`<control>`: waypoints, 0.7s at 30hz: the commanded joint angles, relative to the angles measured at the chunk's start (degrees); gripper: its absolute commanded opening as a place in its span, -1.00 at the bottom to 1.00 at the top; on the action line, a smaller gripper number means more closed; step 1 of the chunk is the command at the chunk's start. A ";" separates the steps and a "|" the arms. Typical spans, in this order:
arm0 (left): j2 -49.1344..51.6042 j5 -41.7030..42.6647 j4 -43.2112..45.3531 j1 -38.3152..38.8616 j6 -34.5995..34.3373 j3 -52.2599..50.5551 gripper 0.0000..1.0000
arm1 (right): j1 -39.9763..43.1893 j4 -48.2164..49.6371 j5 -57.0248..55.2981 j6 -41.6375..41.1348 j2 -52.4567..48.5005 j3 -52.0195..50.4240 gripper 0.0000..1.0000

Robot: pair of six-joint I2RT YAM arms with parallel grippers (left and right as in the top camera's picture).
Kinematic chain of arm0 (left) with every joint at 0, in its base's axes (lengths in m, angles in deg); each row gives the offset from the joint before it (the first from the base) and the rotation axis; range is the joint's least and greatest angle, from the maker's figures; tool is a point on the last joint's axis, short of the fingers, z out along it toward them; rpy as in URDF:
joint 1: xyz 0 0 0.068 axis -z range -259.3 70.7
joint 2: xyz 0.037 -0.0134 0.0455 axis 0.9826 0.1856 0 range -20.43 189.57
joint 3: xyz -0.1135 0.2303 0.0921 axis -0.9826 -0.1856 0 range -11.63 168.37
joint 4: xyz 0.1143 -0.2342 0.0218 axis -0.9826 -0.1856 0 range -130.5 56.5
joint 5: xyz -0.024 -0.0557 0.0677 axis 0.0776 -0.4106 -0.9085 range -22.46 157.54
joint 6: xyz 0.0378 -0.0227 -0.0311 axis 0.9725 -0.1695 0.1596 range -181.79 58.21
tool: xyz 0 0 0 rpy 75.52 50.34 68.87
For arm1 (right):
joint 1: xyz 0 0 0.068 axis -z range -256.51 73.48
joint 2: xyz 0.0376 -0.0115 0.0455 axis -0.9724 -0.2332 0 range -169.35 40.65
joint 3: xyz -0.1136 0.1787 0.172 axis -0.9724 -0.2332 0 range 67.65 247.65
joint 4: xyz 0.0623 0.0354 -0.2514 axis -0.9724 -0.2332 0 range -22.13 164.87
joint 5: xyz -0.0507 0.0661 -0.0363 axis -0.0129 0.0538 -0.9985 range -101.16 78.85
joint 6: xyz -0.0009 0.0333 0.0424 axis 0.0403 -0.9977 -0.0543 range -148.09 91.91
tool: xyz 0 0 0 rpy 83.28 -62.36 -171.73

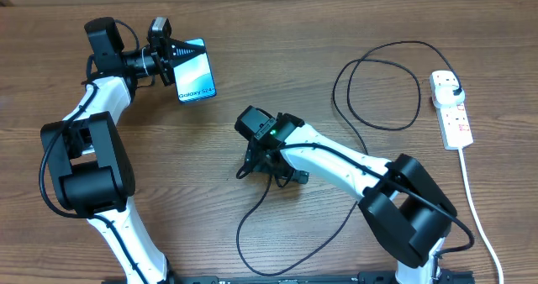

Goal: Plug charger to phone and switch on socket
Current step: 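Lower the right gripper onto the cable end and grasp it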

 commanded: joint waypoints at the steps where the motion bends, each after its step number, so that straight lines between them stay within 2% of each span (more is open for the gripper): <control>1: -1.75 2.27 0.22 -0.59 1.14 0.11 -0.91 | -0.04 0.44 -0.17 1.05 -1.05 1.27 0.96; 5: -1.75 2.27 0.22 -0.59 1.16 0.11 -0.92 | -0.04 0.46 -0.15 2.10 -2.69 1.27 0.93; 15: -1.75 2.27 0.24 -0.59 1.20 0.11 -0.91 | 0.07 2.56 -0.15 4.07 -4.02 1.27 0.64; 21: -1.75 2.27 0.24 -0.59 1.38 0.11 -0.91 | 1.05 2.89 1.40 4.96 -5.99 1.29 0.25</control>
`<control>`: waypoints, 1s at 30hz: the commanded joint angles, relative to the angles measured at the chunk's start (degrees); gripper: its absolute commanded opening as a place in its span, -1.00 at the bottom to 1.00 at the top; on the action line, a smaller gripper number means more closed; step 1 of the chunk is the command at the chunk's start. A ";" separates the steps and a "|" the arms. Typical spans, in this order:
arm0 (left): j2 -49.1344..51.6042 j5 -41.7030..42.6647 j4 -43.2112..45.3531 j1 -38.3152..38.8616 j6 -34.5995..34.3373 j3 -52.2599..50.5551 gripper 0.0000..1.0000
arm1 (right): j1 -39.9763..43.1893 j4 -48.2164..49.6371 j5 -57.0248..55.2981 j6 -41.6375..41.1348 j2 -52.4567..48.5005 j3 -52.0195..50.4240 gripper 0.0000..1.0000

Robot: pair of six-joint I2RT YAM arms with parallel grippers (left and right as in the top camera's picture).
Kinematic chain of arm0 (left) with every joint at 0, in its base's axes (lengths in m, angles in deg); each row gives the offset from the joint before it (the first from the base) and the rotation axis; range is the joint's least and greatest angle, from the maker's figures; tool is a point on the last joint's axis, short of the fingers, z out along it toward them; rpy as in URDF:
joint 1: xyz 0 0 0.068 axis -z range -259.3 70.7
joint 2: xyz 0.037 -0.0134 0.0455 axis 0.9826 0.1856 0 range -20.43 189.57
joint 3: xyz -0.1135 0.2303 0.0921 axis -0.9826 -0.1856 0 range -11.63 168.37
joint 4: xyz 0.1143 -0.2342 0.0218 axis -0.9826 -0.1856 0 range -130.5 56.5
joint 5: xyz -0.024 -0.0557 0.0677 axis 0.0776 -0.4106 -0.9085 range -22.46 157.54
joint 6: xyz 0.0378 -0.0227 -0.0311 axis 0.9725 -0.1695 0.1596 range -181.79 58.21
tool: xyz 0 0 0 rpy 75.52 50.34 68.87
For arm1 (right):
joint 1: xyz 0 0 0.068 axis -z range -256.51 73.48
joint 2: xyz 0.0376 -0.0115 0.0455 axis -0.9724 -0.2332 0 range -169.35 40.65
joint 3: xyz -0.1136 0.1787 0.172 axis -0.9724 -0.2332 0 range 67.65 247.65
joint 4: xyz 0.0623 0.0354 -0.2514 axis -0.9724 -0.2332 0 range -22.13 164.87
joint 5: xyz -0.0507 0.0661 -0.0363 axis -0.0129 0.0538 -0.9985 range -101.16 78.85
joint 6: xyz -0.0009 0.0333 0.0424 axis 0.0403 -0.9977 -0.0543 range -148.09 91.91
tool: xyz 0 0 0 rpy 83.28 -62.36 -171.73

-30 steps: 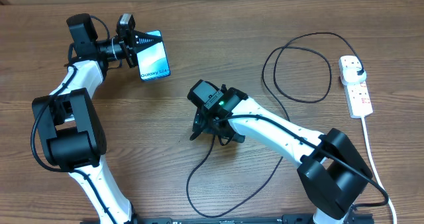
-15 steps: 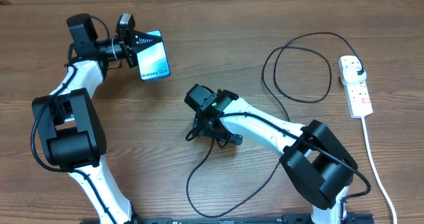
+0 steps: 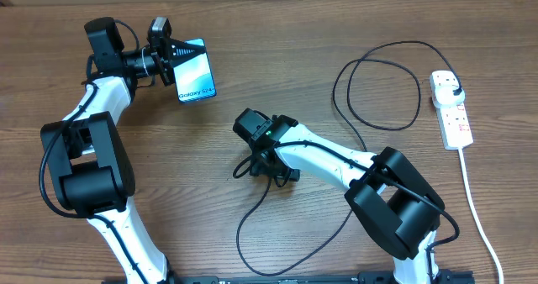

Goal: Plug charger to phone and switch on socket
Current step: 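Lower the right gripper onto the cable end and grasp it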

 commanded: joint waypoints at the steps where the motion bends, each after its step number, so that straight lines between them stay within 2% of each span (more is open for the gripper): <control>1: -1.73 2.25 0.24 -0.59 1.36 0.11 -0.91 | 1.14 0.48 1.46 1.20 -2.27 1.09 0.19; 4: -1.75 2.23 0.24 -0.59 1.36 0.11 -0.91 | 1.46 0.59 1.46 1.22 -2.27 1.07 -0.06; 9: -1.73 2.25 0.24 -0.59 1.36 0.11 -0.91 | 1.44 0.66 1.46 1.36 -2.27 1.07 -0.61; 13: -1.73 2.25 0.24 -0.59 1.36 0.11 -0.91 | 1.46 0.44 1.49 1.33 -2.27 1.07 -0.90; 23: -1.75 2.25 0.22 -0.57 1.33 0.11 -0.92 | 1.88 -0.72 2.23 1.38 -2.23 1.70 -0.92; 30: -1.75 2.25 0.20 0.55 1.29 0.11 -0.91 | 7.89 -4.15 7.69 4.28 -1.62 5.68 -0.93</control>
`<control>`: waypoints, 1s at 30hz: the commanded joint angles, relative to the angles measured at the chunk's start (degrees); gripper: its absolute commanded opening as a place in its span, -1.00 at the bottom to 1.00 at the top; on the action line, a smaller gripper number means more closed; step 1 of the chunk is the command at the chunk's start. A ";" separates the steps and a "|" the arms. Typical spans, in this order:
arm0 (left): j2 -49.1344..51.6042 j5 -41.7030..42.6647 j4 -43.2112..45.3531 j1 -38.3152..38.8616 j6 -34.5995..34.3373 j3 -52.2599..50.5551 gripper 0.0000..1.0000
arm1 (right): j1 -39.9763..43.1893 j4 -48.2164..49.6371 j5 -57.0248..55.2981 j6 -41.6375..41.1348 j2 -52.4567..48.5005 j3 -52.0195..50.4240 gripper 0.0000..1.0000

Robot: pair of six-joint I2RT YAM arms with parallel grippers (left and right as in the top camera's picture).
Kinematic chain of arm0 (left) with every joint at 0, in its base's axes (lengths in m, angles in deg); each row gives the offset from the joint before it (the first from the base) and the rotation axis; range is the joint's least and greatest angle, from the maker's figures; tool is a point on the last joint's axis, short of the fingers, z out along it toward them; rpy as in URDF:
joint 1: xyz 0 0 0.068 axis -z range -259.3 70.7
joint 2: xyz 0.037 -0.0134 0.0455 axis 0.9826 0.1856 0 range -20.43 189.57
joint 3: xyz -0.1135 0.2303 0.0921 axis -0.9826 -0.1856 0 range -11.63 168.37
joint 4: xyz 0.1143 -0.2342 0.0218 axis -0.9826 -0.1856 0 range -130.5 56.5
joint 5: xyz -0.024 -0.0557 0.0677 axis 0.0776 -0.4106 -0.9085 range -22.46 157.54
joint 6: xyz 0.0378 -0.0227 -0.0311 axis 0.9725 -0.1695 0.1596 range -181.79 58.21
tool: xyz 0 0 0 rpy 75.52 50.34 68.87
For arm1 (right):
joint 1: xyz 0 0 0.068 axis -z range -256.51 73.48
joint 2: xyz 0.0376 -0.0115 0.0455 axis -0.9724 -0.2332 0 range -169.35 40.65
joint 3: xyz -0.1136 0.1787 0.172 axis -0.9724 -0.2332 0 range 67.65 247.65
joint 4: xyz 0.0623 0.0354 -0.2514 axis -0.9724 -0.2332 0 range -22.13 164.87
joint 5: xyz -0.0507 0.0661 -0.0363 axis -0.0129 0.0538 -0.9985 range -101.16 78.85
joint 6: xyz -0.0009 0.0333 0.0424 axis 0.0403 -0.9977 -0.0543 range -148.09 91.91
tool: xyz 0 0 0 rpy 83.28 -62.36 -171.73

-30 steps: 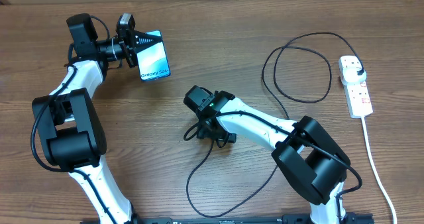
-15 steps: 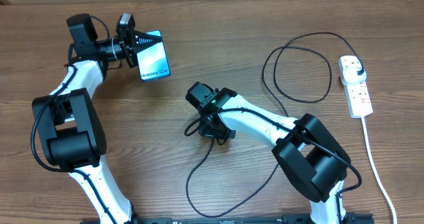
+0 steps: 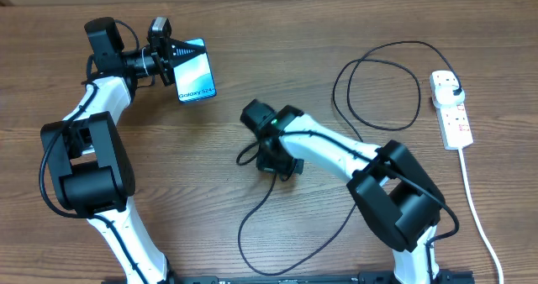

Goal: Plug charger to phone and switch on socket
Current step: 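Lower the right gripper onto the cable end and grasp it, then lift the cable connector with the right gripper toward the phone's bottom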

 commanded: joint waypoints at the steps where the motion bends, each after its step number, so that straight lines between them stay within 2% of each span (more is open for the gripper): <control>1: -1.75 2.21 0.22 0.79 1.29 0.11 -0.92 | 4.96 0.15 5.68 3.54 -0.02 3.13 -0.93; 9: -1.73 1.60 0.22 2.14 1.20 0.11 -0.92 | 16.31 4.94 29.92 13.33 2.67 3.32 -0.92; 15: -1.75 -0.42 0.31 2.19 -0.46 0.11 -0.92 | 21.68 12.81 48.11 19.52 2.78 3.32 -0.92; 19: -1.75 -1.90 2.34 2.36 -0.48 0.11 -0.91 | 21.99 17.99 54.55 22.38 2.78 3.32 -0.92; 22: -1.75 -3.15 5.92 2.38 -1.97 0.11 -0.92 | 21.68 20.72 55.23 22.56 2.78 3.32 -0.92; 25: -1.75 -5.35 10.64 2.38 -4.39 0.11 -0.91 | 21.51 23.39 56.96 22.91 2.78 3.32 -0.92; 30: -1.75 -10.75 18.69 2.38 -6.91 0.11 -0.92 | 21.51 31.65 66.14 23.56 2.78 3.32 -0.92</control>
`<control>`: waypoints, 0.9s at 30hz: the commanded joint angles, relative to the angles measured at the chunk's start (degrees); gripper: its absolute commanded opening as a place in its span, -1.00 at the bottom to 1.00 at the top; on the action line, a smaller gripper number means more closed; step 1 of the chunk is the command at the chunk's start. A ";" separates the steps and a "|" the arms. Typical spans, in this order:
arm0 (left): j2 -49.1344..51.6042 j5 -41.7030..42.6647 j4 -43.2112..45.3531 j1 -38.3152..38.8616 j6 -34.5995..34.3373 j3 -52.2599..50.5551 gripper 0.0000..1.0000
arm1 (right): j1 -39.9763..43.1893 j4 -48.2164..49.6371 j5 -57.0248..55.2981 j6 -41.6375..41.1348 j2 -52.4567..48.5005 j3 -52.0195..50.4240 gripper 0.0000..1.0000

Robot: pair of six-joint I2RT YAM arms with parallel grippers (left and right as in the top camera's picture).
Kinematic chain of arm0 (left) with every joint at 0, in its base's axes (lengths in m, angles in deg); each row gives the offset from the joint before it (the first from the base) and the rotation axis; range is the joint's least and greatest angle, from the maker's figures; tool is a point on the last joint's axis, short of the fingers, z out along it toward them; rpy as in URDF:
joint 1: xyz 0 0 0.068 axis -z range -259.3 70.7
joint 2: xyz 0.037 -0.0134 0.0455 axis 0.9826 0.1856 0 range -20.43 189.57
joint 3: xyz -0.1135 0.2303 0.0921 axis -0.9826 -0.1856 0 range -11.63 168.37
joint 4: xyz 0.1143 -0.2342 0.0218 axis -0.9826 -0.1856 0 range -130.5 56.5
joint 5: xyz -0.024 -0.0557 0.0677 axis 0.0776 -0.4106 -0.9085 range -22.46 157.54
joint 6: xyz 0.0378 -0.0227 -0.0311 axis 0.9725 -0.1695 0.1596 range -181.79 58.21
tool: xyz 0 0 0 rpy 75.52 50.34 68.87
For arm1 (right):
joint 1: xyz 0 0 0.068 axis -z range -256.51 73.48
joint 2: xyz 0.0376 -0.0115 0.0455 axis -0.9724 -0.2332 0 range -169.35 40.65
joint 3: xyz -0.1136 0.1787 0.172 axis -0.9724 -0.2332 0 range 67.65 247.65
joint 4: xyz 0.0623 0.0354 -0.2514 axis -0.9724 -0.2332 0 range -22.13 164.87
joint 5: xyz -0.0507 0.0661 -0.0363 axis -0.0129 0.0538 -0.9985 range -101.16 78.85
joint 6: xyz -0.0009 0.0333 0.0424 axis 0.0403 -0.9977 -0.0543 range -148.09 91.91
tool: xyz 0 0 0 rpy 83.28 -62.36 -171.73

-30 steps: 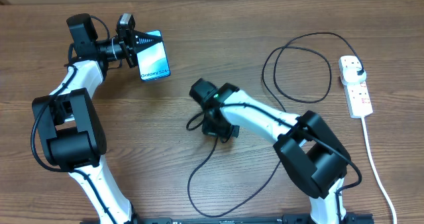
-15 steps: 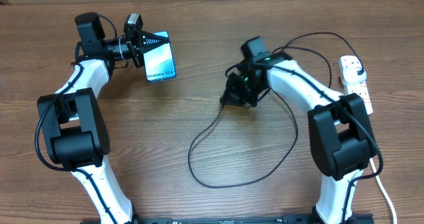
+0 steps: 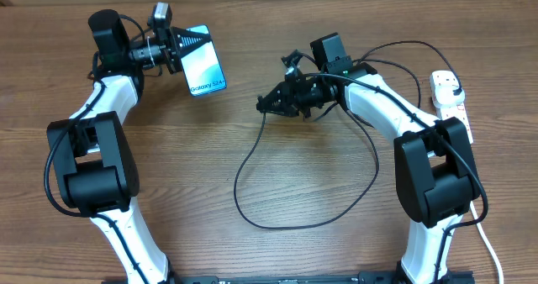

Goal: Plug charger to phone and switch on socket
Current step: 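Lift the cable connector with the right gripper toward the phone's bottom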

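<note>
The phone [image 3: 206, 62], screen lit and facing up, hangs at the upper left of the overhead view with my left gripper [image 3: 187, 44] shut on its top end. To its right, my right gripper [image 3: 267, 104] points left toward the phone, shut on the end of the black charger cable [image 3: 250, 202]. A gap of bare table separates that cable end from the phone's lower edge. The cable drops from the gripper into a wide loop. The white socket strip [image 3: 452, 114] lies at the far right with the charger plug [image 3: 445, 83] in it. Its switch is too small to read.
The wooden table [image 3: 277, 15] carries the cable loop across its front middle and a second loop behind my right arm [image 3: 378, 107]. The strip's white lead [image 3: 483, 234] runs down the right edge. Both arm bases stand at the near edge.
My right gripper was low on the table's middle over the cable end. Now it is higher and farther right, pointing left with the cable end in it. The phone has shifted slightly right.
At the first two moments my right gripper was down on the cable end in the table's middle while the left held the phone still. It stayed low there a second ago. Now it holds the cable end facing the phone, and the cable loop has been pulled wider.
</note>
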 commanded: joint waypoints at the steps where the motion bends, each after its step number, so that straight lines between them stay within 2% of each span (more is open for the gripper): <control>1: -1.75 -4.74 3.96 0.33 -3.17 0.17 -0.92 | -0.22 4.48 9.70 2.27 2.71 1.36 -0.92; 7: -1.73 -11.47 6.69 0.33 -7.21 0.17 -0.92 | -0.22 10.64 14.49 1.84 2.71 1.36 -0.92; 10: -1.75 -12.76 9.77 0.33 -8.55 0.17 -0.92 | -0.22 13.92 16.00 -1.14 2.71 1.36 -0.92; 27: -1.75 -18.12 32.81 0.33 -27.54 0.17 -0.92 | -0.70 45.86 18.62 -34.51 2.71 1.36 -0.92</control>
